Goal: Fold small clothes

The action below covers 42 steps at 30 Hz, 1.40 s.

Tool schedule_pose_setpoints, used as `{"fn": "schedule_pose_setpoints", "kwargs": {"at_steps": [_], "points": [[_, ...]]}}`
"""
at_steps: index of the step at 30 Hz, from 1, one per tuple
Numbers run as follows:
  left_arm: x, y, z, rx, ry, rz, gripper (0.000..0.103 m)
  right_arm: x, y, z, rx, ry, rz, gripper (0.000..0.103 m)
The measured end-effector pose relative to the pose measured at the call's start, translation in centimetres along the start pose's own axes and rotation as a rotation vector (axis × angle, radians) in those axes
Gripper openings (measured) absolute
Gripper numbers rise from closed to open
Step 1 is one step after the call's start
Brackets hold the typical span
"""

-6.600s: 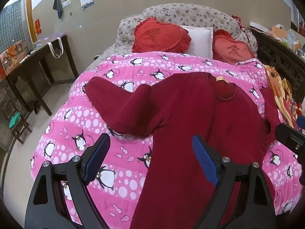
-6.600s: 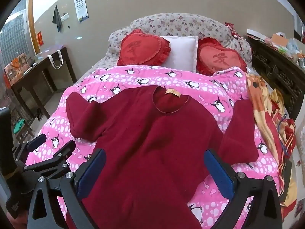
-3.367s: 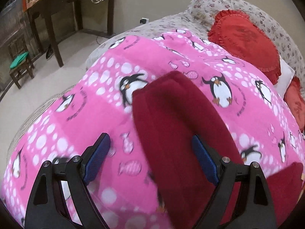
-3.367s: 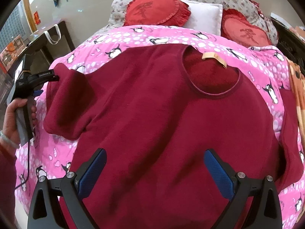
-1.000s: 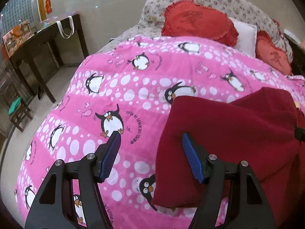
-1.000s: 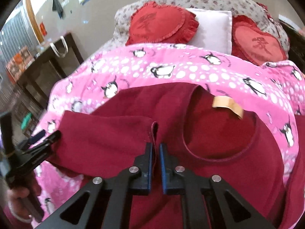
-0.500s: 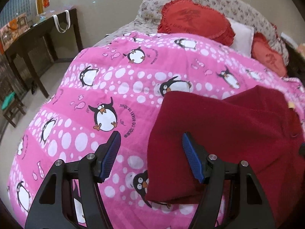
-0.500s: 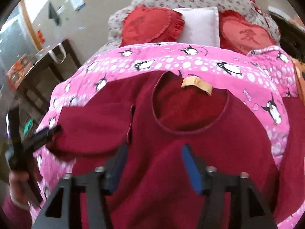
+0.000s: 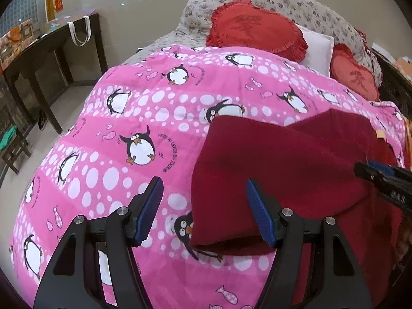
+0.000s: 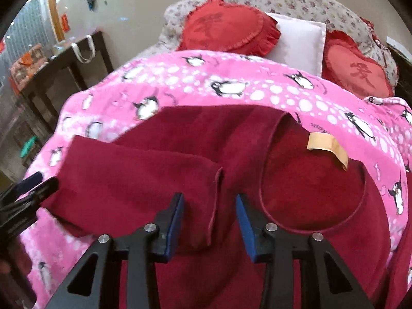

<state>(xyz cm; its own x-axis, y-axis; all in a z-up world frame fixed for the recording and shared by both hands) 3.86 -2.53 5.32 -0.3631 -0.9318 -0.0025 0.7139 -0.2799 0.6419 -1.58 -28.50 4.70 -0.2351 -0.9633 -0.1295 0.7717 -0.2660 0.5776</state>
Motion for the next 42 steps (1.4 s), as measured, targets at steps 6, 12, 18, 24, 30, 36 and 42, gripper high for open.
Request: {"fn": "schedule_pose_setpoints", "kwargs": {"at_steps": [6, 12, 18, 24, 30, 36, 42], "points": [[-0.2, -0.5, -0.6, -0.018, -0.005, 0.02, 0.067, 0.1, 0.4, -0.6, -0.009, 0.027, 0.014, 0.037], [-0.2, -0.8, -0.4, -0.015, -0.013, 0.026, 0.067, 1.9, 0.1, 0.5, 0.023, 0.115, -0.037, 0.051], [0.0, -1.2, -0.4, -0.021, -0.022, 0.031, 0.067, 1.4, -0.3, -0.4, 0.01, 0.186, 0.038, 0.076], [-0.3, -1.7, -0.3, -0.023, -0.025, 0.026, 0.067, 0.1, -0.9, 0.8, 0.057, 0.118, 0.101, 0.067], [-0.6, -1.9, -0.4, -0.027, -0.03, 0.046, 0.067, -0.5, 0.6, 1.2, 0.071, 0.141, 0.125, 0.047], [-0.7, -2.0, -0.2, -0.028, -0.033, 0.042, 0.067, 0.1, 1.9, -1.4, 0.023, 0.14, 0.122, 0.041], [-0.7, -2.1, -0.3, -0.033, -0.032, 0.052, 0.067, -0.1, 1.9, -2.1, 0.01, 0.151, 0.116, 0.029]]}}
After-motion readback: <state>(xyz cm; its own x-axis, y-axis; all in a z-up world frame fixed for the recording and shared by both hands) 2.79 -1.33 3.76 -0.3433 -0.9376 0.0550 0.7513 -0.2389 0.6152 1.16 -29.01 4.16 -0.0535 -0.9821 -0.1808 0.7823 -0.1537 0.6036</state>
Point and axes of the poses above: each gripper's, at about its wrist camera, not at the fingertips, and z roughly against the way its jaws point, x to its right, y to its top, the point moved 1 cm from there along -z, roughly the way its jaws point, and after that the axes turned 4 degrees about -z, right-handed, at the moved point
